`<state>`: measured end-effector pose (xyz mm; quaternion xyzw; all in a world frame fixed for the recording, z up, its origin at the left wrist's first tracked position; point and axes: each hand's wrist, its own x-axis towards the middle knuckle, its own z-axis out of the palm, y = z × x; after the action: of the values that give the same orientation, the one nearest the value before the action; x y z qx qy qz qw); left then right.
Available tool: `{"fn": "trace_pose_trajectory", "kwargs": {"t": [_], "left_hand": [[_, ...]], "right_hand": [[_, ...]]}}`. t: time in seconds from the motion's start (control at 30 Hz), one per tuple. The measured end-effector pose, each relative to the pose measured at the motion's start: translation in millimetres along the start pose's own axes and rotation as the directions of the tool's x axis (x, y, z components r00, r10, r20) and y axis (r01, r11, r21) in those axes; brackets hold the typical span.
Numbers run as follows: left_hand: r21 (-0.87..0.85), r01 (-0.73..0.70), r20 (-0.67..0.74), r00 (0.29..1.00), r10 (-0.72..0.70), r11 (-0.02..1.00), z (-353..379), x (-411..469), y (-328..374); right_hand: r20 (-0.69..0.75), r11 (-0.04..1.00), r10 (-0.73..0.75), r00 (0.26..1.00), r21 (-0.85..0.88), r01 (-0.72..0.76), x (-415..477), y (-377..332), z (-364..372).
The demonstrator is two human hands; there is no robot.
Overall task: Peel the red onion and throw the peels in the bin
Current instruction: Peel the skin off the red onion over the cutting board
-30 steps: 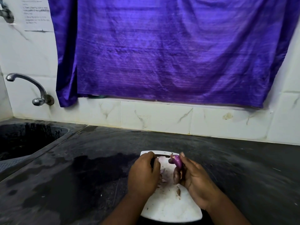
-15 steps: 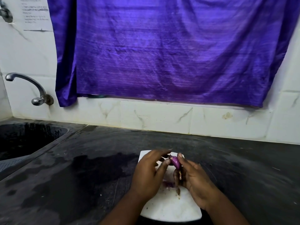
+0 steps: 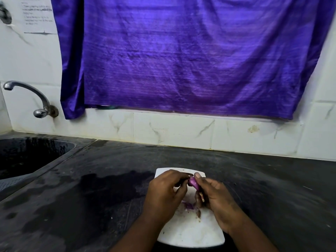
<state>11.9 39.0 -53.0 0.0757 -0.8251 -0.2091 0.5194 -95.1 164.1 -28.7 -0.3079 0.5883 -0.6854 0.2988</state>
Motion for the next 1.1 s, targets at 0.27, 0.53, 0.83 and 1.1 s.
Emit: {"fn": "trace_pose_trajectory", "kwargs": {"t": [0.27, 0.53, 0.83, 1.1], "left_hand": [[0.044, 0.284, -0.052, 0.958, -0.281, 0.958, 3, 1, -7], [-0.201, 0.305, 0.056, 0.952, -0.3, 0.931, 3, 2, 0], [-0.584, 0.471, 0.239, 0.878, -0.415, 0.661, 4, 5, 6], [-0.66, 0.551, 0.263, 0.806, -0.53, 0.51, 5, 5, -2]], "right_hand": [[0.085, 0.998, -0.07, 0.994, 0.007, 0.07, -1, 0, -1], [0.054, 0.995, -0.097, 0.994, 0.008, 0.097, 1, 1, -4], [0.087, 0.992, -0.122, 0.989, 0.032, 0.119, 1, 2, -5], [0.092, 0.979, -0.2, 0.975, -0.021, 0.203, 5, 8, -6]]}}
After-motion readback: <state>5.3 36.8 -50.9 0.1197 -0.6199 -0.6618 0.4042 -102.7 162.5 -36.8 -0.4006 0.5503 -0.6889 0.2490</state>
